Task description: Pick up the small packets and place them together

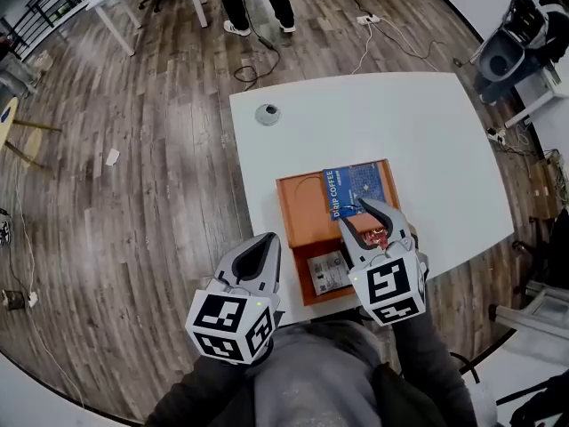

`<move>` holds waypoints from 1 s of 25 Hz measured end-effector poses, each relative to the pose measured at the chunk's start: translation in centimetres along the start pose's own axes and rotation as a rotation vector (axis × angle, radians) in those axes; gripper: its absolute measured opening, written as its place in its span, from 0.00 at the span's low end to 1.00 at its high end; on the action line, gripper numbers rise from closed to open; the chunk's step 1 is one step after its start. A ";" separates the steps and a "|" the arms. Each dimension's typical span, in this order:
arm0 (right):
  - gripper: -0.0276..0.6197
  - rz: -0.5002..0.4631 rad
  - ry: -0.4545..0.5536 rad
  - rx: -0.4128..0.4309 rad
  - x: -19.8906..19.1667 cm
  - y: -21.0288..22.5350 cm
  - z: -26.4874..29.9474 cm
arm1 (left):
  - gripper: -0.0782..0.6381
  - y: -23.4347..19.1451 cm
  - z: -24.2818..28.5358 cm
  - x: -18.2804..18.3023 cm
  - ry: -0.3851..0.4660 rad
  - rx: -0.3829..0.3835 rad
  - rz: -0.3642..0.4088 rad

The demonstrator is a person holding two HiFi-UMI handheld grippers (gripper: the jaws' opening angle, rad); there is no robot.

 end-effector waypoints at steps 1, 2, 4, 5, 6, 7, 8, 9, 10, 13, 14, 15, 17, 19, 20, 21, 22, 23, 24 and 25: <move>0.29 0.010 -0.004 -0.018 -0.4 0.3 -0.5 | 0.10 0.3 0.0 0.0 0.001 -0.011 0.008; 0.29 0.021 -0.010 -0.034 -0.8 0.5 -1.0 | 0.10 0.7 0.0 0.1 0.000 -0.022 0.016; 0.29 0.042 -0.027 -0.060 -1.8 0.8 -1.9 | 0.10 1.4 0.2 0.0 -0.008 -0.046 0.031; 0.29 0.053 -0.038 -0.071 -2.3 0.9 -2.2 | 0.10 1.8 0.3 -0.1 -0.014 -0.058 0.038; 0.29 0.063 -0.049 -0.081 -2.9 0.9 -2.6 | 0.10 2.1 0.5 -0.1 -0.021 -0.071 0.046; 0.29 0.073 -0.061 -0.090 -3.5 0.8 -2.8 | 0.10 2.4 0.7 -0.3 -0.029 -0.083 0.053; 0.29 0.082 -0.074 -0.096 -4.1 0.7 -3.0 | 0.10 2.7 0.9 -0.4 -0.037 -0.094 0.059; 0.29 0.092 -0.087 -0.099 -4.8 0.6 -3.1 | 0.10 2.9 1.2 -0.6 -0.046 -0.105 0.065; 0.29 0.102 -0.099 -0.099 -5.4 0.4 -3.2 | 0.10 3.1 1.4 -0.7 -0.054 -0.114 0.071; 0.29 0.131 -0.131 -0.089 -7.1 -0.4 -3.2 | 0.10 3.6 2.1 -1.2 -0.082 -0.138 0.086; 0.29 0.140 -0.141 -0.083 -7.5 -0.7 -3.2 | 0.10 3.7 2.3 -1.4 -0.092 -0.145 0.090; 0.29 0.147 -0.152 -0.075 -8.0 -1.2 -3.0 | 0.10 3.8 2.5 -1.6 -0.101 -0.151 0.094; 0.29 0.150 -0.175 -0.048 -8.9 -2.3 -2.6 | 0.10 3.7 2.9 -2.1 -0.120 -0.159 0.100; 0.29 0.141 -0.194 0.002 -9.5 -3.8 -1.9 | 0.10 3.6 3.2 -2.6 -0.137 -0.164 0.103; 0.29 0.132 -0.200 0.032 -9.7 -4.6 -1.6 | 0.10 3.6 3.3 -2.7 -0.144 -0.166 0.105; 0.29 0.121 -0.205 0.062 -9.7 -5.4 -1.3 | 0.10 3.5 3.4 -2.9 -0.150 -0.168 0.107; 0.29 0.108 -0.208 0.086 -9.7 -6.1 -1.0 | 0.10 3.4 3.5 -3.0 -0.155 -0.170 0.108; 0.29 0.091 -0.214 0.103 -9.6 -6.8 -0.6 | 0.10 3.3 3.5 -3.2 -0.159 -0.170 0.108; 0.29 0.070 -0.225 0.109 -9.6 -7.2 -0.3 | 0.10 3.2 3.5 -3.3 -0.162 -0.169 0.108; 0.29 0.044 -0.240 0.108 -9.6 -7.5 -0.1 | 0.10 3.0 3.4 -3.4 -0.164 -0.166 0.106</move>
Point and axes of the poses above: the fingertips, and each gripper's own axes: z forward along the fingers, y to its right, x out of its top, the point moved 5 cm from there along -z, backward along the fingers, and after that the axes turned 9 degrees about -y, right-handed, at the moved point
